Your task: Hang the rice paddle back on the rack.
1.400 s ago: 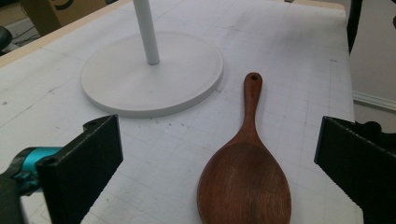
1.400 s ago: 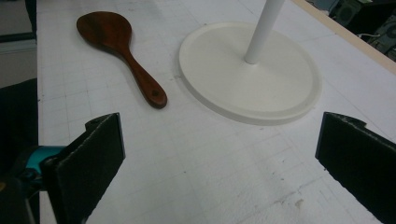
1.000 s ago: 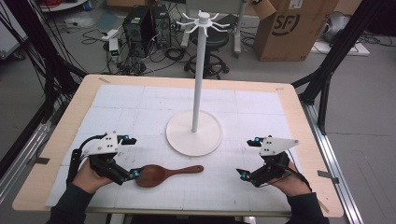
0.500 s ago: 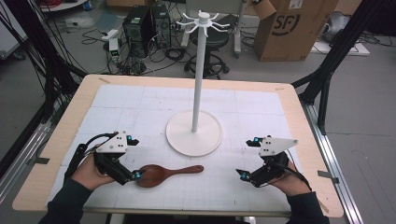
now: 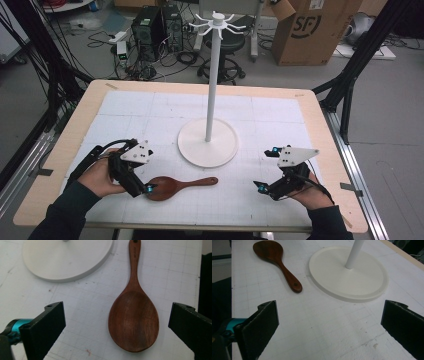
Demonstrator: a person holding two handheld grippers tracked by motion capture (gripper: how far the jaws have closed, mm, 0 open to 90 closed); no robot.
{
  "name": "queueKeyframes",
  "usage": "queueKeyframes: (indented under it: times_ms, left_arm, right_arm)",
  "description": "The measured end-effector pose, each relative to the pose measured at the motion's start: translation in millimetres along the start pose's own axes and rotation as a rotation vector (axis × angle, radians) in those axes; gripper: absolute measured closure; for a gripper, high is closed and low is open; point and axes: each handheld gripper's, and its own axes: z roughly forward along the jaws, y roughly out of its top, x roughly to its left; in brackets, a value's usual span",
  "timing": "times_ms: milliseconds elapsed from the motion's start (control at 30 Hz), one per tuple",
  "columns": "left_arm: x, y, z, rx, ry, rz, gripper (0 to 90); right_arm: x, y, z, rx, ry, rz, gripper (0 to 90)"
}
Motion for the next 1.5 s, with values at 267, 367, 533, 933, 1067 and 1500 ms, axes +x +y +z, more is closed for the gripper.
queueKeyframes:
  times_ms: [267,367,533,933,1067,1500]
  left_arm:
    - [3.7,14.1,7.5,0.078,-0.061,0.025,1.7]
    - [4.5,21.2,10.9,0.11,-0.072,0.038,1.7]
    - [2.1,33.9,19.8,0.177,-0.092,0.068,1.7]
    - [-3.4,59.8,44.3,0.262,-0.111,0.105,2.9]
    - [-3.4,63.9,51.8,0.286,-0.124,0.114,4.9]
    - [-9.1,79.5,73.4,0.355,-0.156,0.13,9.0]
  right_arm:
    - [-0.8,-1.9,0.9,0.009,0.001,0.002,0.6]
    - [-0.8,-1.9,0.9,0.009,0.001,0.001,0.5]
    - [-0.8,-2.0,1.7,0.012,0.001,0.003,0.6]
    - [-1.8,-3.8,2.8,0.024,0.0,-0.001,0.6]
    - [-1.9,-3.9,2.3,0.023,-0.003,0.0,0.6]
    - [-2.2,-4.7,2.3,0.024,-0.003,0.001,0.6]
